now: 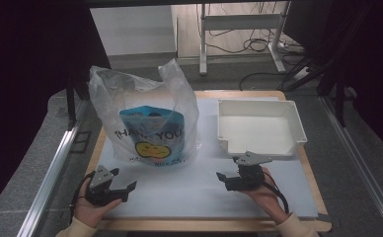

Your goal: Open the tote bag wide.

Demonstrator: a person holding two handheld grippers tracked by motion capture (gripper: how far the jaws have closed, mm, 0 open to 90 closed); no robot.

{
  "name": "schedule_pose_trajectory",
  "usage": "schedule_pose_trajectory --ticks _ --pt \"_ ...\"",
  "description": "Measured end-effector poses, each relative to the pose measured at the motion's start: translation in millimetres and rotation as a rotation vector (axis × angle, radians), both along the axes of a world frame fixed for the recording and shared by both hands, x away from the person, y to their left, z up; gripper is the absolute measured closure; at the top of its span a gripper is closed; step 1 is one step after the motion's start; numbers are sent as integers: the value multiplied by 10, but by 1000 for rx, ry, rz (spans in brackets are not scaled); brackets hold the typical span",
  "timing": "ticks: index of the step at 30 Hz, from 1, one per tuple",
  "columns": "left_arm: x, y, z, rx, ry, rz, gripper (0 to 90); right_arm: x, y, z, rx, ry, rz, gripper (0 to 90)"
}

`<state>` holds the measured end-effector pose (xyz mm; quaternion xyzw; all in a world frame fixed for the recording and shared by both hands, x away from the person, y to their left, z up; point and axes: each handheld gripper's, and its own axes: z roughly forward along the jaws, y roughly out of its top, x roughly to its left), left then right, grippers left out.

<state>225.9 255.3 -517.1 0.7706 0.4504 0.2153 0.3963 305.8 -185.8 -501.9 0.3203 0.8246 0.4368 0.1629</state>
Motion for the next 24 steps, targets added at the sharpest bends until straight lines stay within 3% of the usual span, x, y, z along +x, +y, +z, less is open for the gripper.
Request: schedule_pose_trajectory --ticks 10,24 --pt "-19 48 7 -27 23 10 201 -51 -25 -11 23 -2 -4 201" --pt "-46 51 29 -47 -9 -16 209 -35 -16 -38 38 13 -17 219"
